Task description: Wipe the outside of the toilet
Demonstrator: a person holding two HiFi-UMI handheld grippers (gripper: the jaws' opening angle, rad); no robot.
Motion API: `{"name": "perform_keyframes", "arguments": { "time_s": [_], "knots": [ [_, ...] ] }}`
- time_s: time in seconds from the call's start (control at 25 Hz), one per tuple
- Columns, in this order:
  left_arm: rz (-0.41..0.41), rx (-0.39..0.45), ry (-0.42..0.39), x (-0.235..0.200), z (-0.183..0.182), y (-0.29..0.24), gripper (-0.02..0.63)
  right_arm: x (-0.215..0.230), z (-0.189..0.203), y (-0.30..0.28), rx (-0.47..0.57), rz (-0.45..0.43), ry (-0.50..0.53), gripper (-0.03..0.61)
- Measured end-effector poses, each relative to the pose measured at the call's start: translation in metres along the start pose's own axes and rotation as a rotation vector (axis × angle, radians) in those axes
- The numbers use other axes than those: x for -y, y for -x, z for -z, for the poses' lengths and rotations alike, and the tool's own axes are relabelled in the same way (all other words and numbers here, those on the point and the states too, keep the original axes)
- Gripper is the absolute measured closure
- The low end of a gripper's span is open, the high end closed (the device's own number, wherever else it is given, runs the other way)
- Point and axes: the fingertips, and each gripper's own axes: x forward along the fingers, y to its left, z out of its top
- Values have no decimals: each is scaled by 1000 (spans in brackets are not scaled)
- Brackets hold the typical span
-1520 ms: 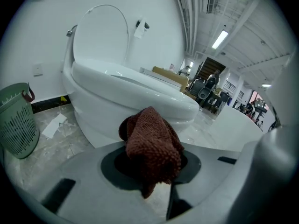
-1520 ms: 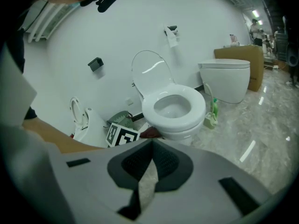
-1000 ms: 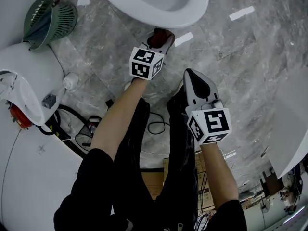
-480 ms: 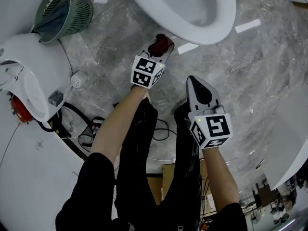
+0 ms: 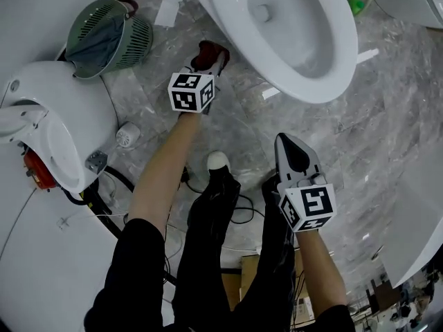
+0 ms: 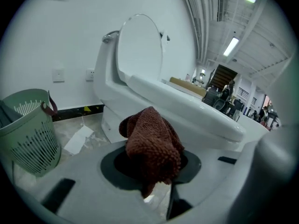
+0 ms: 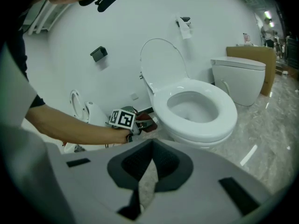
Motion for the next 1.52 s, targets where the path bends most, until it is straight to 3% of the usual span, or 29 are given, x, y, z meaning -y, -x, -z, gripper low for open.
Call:
{"name": "perform_keyframes", "arguments": {
  "time_s": [0.2,0.52,0.84,1.08,1.52],
  "knots": [
    [-55,52,62,-53,-35,-22,502,2,5,-11,-2,32,-22,574],
    [-90,76,167,-96,-44,-51,502,-3,17,-25,-7,56,-53,575],
    [24,126,230,-77,-44,-61,506,2,35,-20,-21,67,-92,575],
    [61,143,267,-64,-40,-55,506,8,39,-15,-16,71,-94,575],
    [110,37,152,-1,4,-38,506,18,38,7,17,79,-99,575]
  ]
}}
